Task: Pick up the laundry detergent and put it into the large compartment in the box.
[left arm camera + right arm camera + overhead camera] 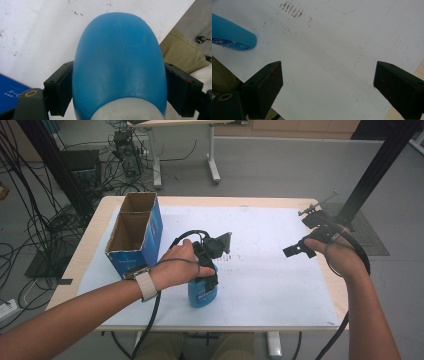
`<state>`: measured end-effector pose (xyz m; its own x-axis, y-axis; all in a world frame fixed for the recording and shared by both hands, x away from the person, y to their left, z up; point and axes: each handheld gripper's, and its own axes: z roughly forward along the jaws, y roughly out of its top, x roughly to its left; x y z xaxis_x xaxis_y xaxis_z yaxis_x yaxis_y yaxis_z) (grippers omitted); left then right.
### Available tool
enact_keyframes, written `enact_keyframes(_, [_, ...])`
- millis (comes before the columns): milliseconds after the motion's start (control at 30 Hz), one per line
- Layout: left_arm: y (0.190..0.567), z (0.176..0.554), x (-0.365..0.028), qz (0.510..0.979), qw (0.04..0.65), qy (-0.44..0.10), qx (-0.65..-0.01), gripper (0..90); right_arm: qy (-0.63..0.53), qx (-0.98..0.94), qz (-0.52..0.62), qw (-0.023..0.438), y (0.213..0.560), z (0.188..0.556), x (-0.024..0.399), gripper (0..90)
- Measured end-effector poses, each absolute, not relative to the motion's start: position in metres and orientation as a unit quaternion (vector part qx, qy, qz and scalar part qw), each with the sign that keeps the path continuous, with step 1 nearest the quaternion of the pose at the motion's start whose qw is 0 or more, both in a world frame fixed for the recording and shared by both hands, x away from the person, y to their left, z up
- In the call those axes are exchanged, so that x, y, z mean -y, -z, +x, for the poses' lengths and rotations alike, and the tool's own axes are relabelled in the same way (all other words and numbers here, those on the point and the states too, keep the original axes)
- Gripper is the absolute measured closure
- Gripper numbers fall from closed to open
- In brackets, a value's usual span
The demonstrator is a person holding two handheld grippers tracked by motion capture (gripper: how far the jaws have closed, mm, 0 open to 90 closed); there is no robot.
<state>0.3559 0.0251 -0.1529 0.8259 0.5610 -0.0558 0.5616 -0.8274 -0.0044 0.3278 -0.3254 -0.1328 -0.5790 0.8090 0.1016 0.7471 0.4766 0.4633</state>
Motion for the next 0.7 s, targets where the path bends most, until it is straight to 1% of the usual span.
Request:
enact_keyframes(500, [0.1521, 0.3501, -0.0254, 0.956, 0.011, 0.015, -0.293, 20.1, -0.237, -0.857, 0.453, 0.067, 0.1316, 0.3273, 0.3247, 8.7])
enact_keyframes(533, [0.151, 0.3496, -0.0256, 0.956, 0.013, 0.014, -0.291, 22.3, -0.237, -0.857, 0.453, 0.067, 0.1315, 0.3273, 0.3246, 8.7])
enact_keyframes(567, [0.1499, 0.3486, -0.0281, 0.959, 0.02, 0.011, -0.284, 36.9, -0.237, -0.856, 0.454, 0.067, 0.1314, 0.3272, 0.3243, 8.7])
enact_keyframes(600, [0.1504, 0.3482, -0.027, 0.958, 0.016, 0.01, -0.284, 35.6, -0.237, -0.857, 0.452, 0.067, 0.1315, 0.3274, 0.3244, 8.7])
enact_keyframes(700, [0.152, 0.3474, -0.0249, 0.959, 0.011, 0.006, -0.283, 36.9, -0.237, -0.857, 0.453, 0.068, 0.1313, 0.3274, 0.3243, 8.7])
